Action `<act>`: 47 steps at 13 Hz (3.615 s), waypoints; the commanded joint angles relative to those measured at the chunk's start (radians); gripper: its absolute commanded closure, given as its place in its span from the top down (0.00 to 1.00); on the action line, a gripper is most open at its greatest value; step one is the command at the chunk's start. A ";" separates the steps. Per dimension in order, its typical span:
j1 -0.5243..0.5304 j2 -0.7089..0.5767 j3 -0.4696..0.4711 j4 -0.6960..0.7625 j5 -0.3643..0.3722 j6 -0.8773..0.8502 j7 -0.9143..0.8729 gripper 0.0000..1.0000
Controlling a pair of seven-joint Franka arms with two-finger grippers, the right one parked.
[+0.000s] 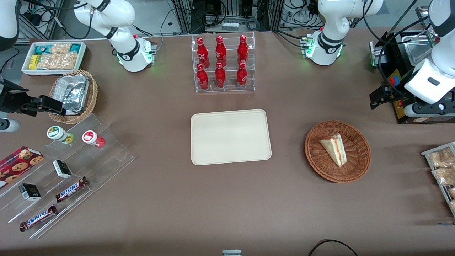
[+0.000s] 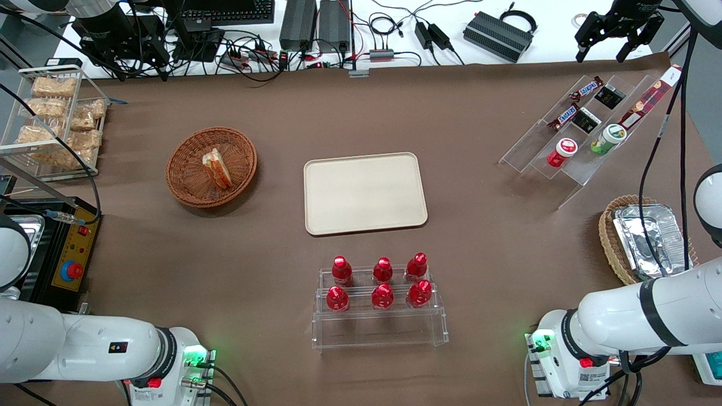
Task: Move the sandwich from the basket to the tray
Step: 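Lower the open left gripper over the wrapped sandwich in the basket, then close the left gripper on the sandwich's wrapped edge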
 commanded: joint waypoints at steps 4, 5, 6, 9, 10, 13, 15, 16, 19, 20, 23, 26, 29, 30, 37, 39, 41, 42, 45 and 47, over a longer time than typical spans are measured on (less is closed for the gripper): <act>-0.003 0.018 0.012 0.023 0.006 0.003 0.005 1.00; -0.001 0.041 0.012 0.024 0.013 0.006 0.003 1.00; 0.000 0.057 0.012 0.020 0.013 0.024 0.000 1.00; 0.000 0.115 0.014 -0.020 0.016 0.099 -0.072 1.00; -0.001 0.118 0.012 -0.058 0.019 0.146 -0.118 1.00; -0.006 0.113 0.010 -0.214 0.017 0.344 -0.266 1.00; -0.010 0.113 0.006 -0.296 0.016 0.456 -0.381 1.00; -0.012 0.116 0.004 -0.325 0.014 0.487 -0.440 1.00; -0.012 0.118 0.004 -0.468 0.010 0.677 -0.477 1.00; -0.012 0.121 0.004 -0.514 0.010 0.745 -0.480 1.00; -0.021 0.158 -0.005 -0.577 0.013 0.843 -0.480 1.00; -0.027 0.196 -0.008 -0.577 0.014 0.848 -0.479 1.00; -0.027 0.225 -0.006 -0.577 0.016 0.857 -0.479 1.00; -0.027 0.236 -0.006 -0.577 0.017 0.859 -0.477 1.00; -0.021 0.279 -0.005 -0.580 0.019 0.857 -0.468 1.00; -0.018 0.285 -0.005 -0.579 0.019 0.857 -0.468 0.60; -0.018 0.282 -0.003 -0.579 0.019 0.853 -0.466 0.15; -0.017 0.282 -0.003 -0.575 0.019 0.850 -0.465 0.02; -0.020 0.264 0.000 -0.550 0.020 0.802 -0.466 0.00; -0.026 0.258 -0.002 -0.452 0.038 0.672 -0.466 0.00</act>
